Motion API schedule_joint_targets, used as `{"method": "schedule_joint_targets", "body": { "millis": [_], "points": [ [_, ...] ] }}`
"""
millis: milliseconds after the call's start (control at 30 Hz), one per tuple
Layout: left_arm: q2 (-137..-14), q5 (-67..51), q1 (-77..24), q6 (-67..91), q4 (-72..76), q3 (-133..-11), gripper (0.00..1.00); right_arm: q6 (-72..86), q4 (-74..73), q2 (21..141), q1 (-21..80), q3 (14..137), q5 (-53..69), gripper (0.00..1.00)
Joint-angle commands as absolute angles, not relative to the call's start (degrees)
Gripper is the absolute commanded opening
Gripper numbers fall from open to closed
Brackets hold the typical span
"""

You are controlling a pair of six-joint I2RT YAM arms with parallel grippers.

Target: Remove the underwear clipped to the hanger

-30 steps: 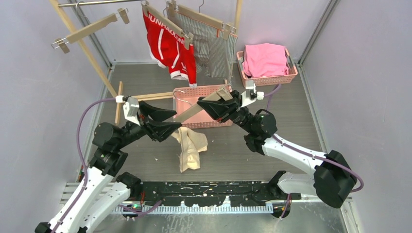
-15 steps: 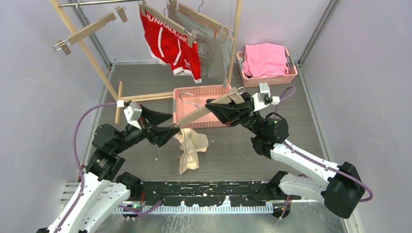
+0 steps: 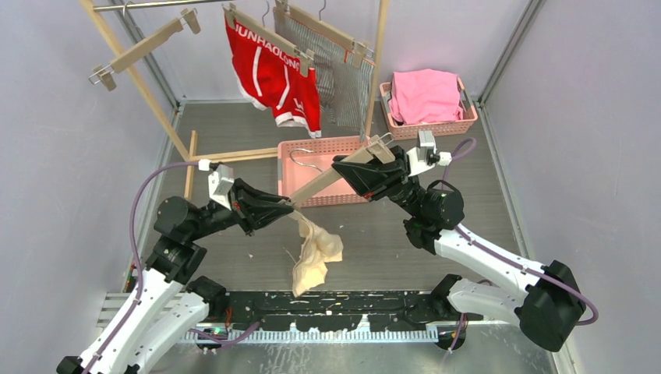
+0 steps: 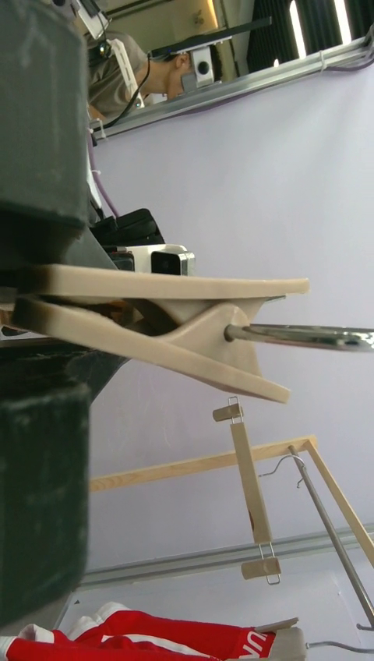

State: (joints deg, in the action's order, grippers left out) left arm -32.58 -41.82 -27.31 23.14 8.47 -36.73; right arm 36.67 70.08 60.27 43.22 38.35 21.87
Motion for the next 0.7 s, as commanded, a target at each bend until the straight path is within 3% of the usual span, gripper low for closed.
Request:
{"method": "schedule_joint_targets", "body": {
  "millis": [0,67,233,667],
  "points": [
    [-34.0,-43.9,-27.1,24.7,13.4,-37.2,0.06,37.1,74.0,59.6,43.7,39.2,22.6,0.01],
    [-33.5,-43.7,-27.1,24.4,13.0,-37.8,0.25,37.2,73.8,59.6,43.7,39.3,22.7,0.01],
    [-33.2,-43.5,-27.1,24.2,13.4,-41.1,0.56,37.4,73.4,59.7,43.7,39.4,23.6,0.01],
    [-40.1,-46.5,-27.1,27.5,19.1,-43.1,0.55,38.4,75.2,61.2,43.8,39.7,24.3,0.01]
  ]
}}
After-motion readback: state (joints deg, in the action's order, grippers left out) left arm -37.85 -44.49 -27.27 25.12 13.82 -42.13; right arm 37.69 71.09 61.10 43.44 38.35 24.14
